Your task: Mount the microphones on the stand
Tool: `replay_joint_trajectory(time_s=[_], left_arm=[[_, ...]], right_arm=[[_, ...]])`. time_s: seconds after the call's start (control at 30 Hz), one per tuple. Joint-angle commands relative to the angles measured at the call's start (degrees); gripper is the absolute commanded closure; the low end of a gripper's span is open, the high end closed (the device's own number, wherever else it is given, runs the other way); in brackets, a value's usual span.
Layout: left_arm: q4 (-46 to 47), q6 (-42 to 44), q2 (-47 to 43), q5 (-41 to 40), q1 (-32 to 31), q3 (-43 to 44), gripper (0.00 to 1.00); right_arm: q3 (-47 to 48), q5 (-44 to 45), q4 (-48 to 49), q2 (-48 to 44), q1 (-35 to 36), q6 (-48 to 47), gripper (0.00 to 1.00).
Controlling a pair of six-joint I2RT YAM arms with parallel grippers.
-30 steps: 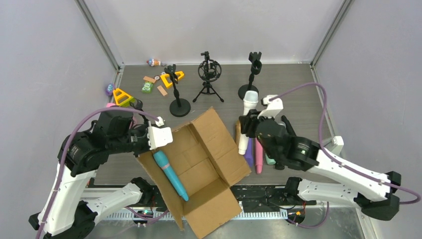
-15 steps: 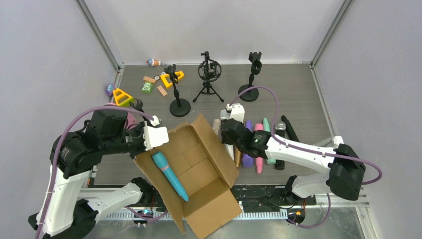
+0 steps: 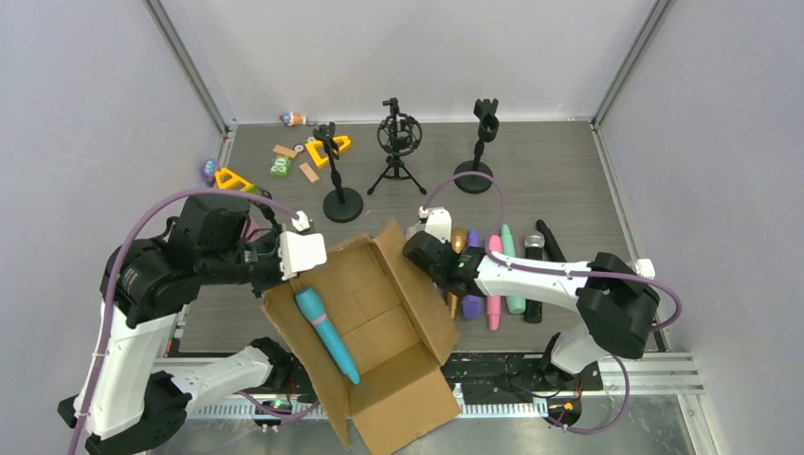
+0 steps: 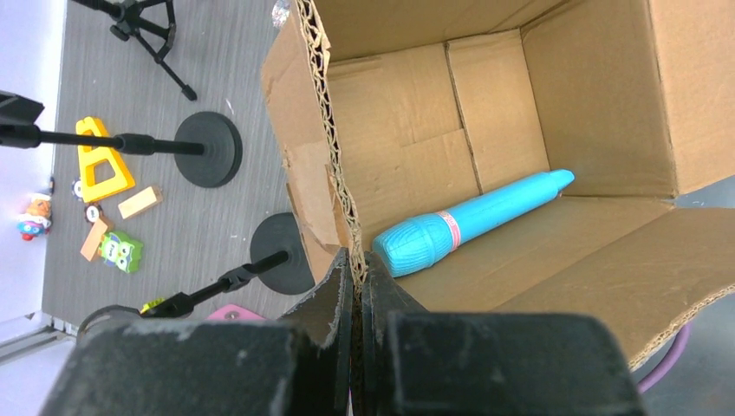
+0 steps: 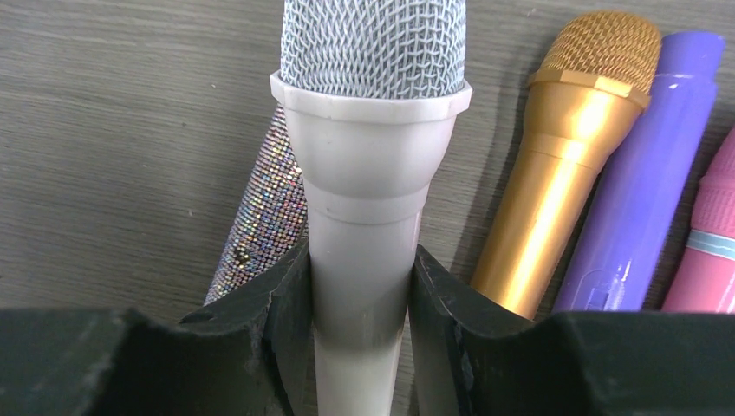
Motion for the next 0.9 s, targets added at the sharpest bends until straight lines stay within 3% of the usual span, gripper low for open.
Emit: replay_joint_trajectory(time_s=[0.0, 0.87], left_arm=[[-9.75, -0.79, 1.44, 4.61, -0.50, 2.35, 1.00], [-10.83, -0.77, -2.84, 5.21, -0.54, 2.07, 1.00]], right_arm=[[2.34, 0.06, 0.65, 2.41, 0.07, 3.32, 0.95], [-2.71, 4.80, -0.61, 4.67, -0.93, 6.57, 0.95]])
